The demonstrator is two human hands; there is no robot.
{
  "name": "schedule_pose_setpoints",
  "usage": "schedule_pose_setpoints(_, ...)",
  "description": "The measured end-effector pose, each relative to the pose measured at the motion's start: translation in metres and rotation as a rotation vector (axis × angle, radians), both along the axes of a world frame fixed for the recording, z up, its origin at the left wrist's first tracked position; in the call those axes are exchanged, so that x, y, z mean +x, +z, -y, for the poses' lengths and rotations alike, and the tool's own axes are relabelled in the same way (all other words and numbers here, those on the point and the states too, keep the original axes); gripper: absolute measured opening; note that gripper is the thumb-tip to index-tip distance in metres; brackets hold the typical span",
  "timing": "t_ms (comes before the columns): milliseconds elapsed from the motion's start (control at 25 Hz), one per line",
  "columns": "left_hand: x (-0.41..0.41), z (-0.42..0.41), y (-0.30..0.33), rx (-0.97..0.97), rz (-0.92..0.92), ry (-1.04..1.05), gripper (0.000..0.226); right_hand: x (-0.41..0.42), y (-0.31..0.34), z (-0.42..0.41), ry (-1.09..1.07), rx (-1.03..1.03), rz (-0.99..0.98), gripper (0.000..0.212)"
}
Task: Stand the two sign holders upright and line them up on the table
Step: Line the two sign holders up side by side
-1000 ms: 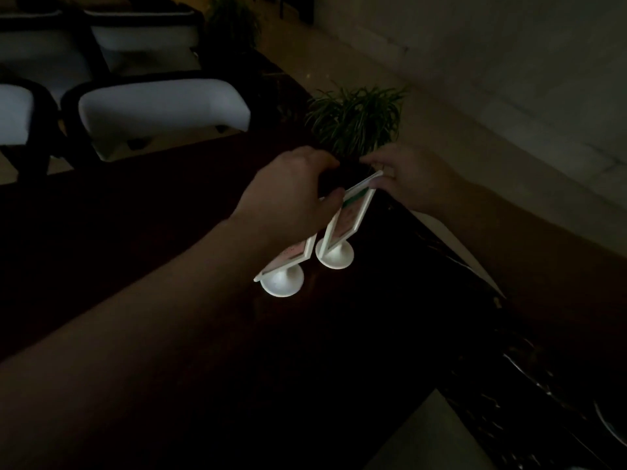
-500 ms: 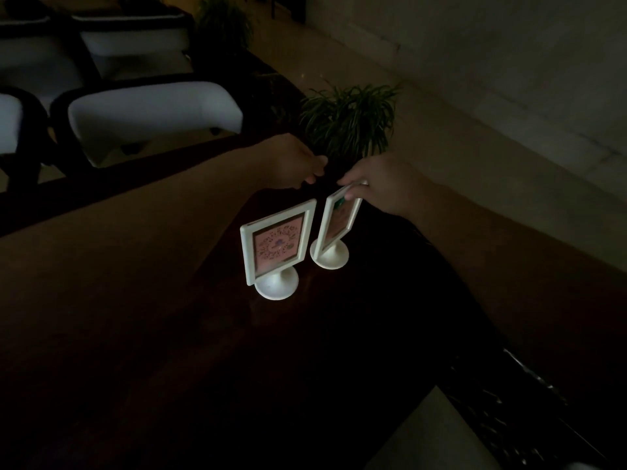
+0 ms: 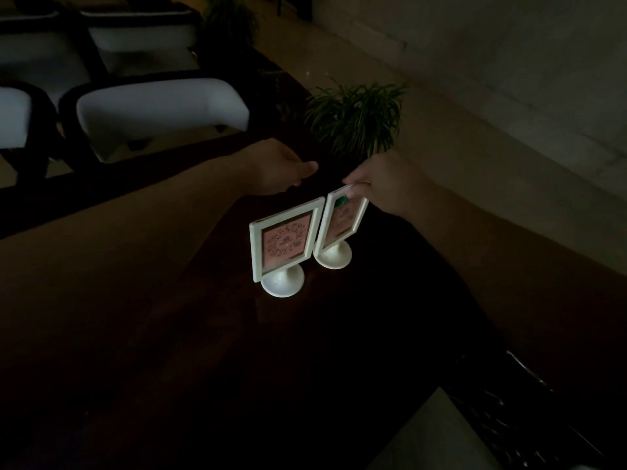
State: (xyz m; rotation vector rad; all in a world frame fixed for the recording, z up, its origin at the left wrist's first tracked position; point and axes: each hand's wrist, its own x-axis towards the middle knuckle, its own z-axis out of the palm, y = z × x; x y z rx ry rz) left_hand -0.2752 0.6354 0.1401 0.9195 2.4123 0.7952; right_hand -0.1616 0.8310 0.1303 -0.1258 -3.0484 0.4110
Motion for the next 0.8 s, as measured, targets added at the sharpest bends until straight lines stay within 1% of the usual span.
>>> schedule_pose_setpoints(120, 0.008, 0.008, 0.003, 0.008, -0.005, -0.012, 0.042, -0.002, -0.001, 0.002, 0.003, -0.001, 0.006, 0.032)
schedule_pose_setpoints(240, 0.018, 0.017, 0.006, 0.003, -0.091, -0.043, 0.036, -0.003, 0.000, 0.001, 0.000, -0.011, 0.013, 0.038)
schedule_pose_setpoints(360, 0.027, 0.025, 0.006, -0.010, -0.165, -0.085, 0.040, -0.002, 0.005, -0.003, 0.054, 0.008, 0.014, 0.047)
schedule_pose_setpoints(440, 0.032, 0.026, 0.003, -0.044, -0.262, -0.136, 0.038, -0.003, 0.007, -0.003, 0.079, 0.019, 0.017, 0.044)
schedule_pose_setpoints(560, 0.034, 0.025, -0.003, -0.048, -0.355, -0.160, 0.027, -0.004, 0.007, 0.000, 0.067, 0.022, 0.025, 0.034)
schedule_pose_setpoints(680, 0.034, 0.026, -0.008, -0.033, -0.376, -0.142, 0.022, -0.003, 0.007, 0.003, 0.064, 0.022, 0.024, 0.026)
schedule_pose_setpoints(800, 0.032, 0.028, -0.009, -0.030, -0.354, -0.104, 0.022, -0.003, 0.009, 0.005, 0.075, 0.023, 0.030, 0.023)
